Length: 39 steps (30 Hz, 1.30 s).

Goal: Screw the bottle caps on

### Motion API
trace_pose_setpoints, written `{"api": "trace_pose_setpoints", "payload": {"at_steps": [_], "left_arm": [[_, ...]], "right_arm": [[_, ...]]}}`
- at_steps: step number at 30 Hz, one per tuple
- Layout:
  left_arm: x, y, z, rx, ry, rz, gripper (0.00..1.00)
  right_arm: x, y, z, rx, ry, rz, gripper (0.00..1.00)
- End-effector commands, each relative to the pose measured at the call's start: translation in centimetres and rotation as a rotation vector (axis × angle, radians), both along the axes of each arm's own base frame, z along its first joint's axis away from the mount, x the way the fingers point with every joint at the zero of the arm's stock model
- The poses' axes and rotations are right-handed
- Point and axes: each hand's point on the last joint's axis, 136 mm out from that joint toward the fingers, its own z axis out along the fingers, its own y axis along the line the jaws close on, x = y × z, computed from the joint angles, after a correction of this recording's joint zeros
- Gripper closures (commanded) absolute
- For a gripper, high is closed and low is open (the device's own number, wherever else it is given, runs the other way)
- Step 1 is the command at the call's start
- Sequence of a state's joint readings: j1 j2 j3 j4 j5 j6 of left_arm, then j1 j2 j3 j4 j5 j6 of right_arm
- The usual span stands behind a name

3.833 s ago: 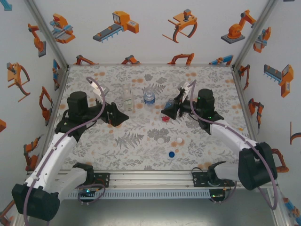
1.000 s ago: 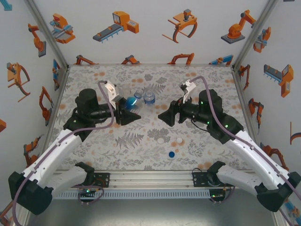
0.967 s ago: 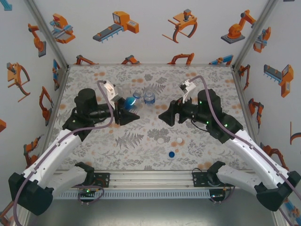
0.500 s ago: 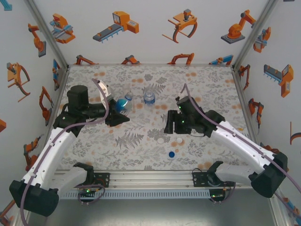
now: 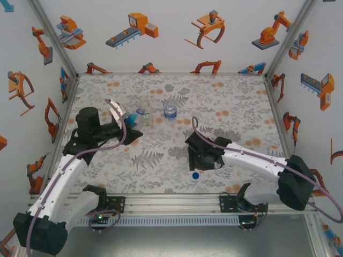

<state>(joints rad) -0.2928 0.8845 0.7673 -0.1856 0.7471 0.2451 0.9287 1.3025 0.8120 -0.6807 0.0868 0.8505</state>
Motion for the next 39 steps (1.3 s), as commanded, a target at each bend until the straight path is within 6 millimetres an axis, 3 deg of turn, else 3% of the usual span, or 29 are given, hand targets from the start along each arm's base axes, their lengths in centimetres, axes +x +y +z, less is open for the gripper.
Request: {"api": "trace_pose_setpoints", "payload": {"at_steps": [1,21,39], "left_arm": [[0.4,0.4,0.8,-0.007,-0.046,0.033,1.00],[0.4,0.5,0.7,-0.007,-0.043,0.042,1.00],[0.5,0.4,0.7,-0.008,-0.032,0.039,1.00]], "right_arm": [[0.3,-0.3,-0.7,-0.023,-0.029,-0.055,0.46],[-1.0,0.3,-4.5,-0.099,0.083,-0.039,0.52],[-1.4,0.2,-5.1,-0.115,0.113,-0.045,0.64]]}}
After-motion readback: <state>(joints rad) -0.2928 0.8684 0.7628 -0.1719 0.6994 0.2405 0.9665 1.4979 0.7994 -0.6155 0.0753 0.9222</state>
